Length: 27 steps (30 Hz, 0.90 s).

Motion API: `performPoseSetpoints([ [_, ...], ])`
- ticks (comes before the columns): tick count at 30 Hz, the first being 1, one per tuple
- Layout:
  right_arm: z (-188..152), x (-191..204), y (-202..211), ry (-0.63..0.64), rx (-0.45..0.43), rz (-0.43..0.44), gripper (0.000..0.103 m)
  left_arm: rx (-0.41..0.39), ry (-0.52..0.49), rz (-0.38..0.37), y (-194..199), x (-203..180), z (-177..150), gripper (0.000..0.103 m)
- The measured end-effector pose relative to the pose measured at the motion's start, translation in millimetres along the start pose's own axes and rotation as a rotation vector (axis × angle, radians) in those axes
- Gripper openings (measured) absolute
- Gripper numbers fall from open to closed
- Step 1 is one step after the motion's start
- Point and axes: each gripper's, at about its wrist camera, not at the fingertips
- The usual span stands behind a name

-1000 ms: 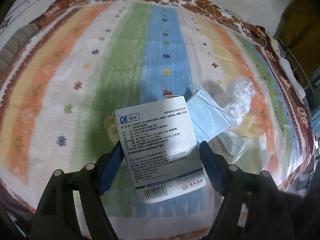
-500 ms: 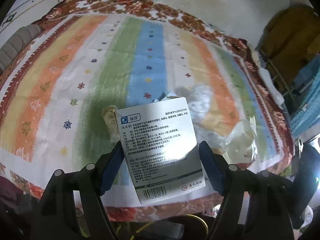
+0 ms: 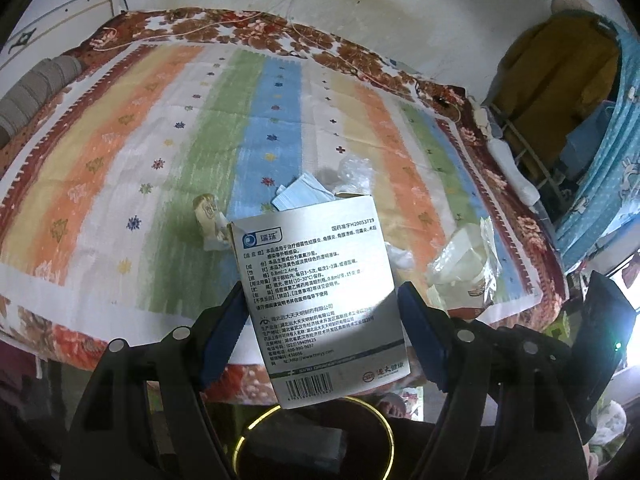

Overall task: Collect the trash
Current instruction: 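Carry the medicine box and snack packet in both grippers over the bin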

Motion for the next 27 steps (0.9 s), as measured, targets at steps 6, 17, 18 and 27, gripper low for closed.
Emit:
performPoseSetpoints([
  [6, -15.8, 6.3, 11.5, -0.007, -0.012, 0.018, 0.006, -0.021, 0.001, -0.017, 16.3, -1.9, -17.6, 0.075],
  [17, -45.8, 14.3, 34.9, -0.022, -0.055, 0.038, 0.006, -0.061, -0.032, -0.065, 41.6, -14.9, -49.3, 0.074],
  [18, -48.8, 15.5, 36.6, -0.022, -0.056, 0.045, 0.006, -0.064, -0.032, -0.07, 43.7, -15.2, -51.7, 0.074],
  [27, -78.1, 28.1, 41.8, -0.024, -0.045, 0.087, 0.006, -0.055, -0.025, -0.088, 47.7, -13.7, -77.6, 0.074],
])
Point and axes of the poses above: each gripper's, at about its wrist camera, not at the fingertips, and y roughly against the way its jaws point, x to its left, z to its top, and after that the axes turned 12 degrees about z, right-handed
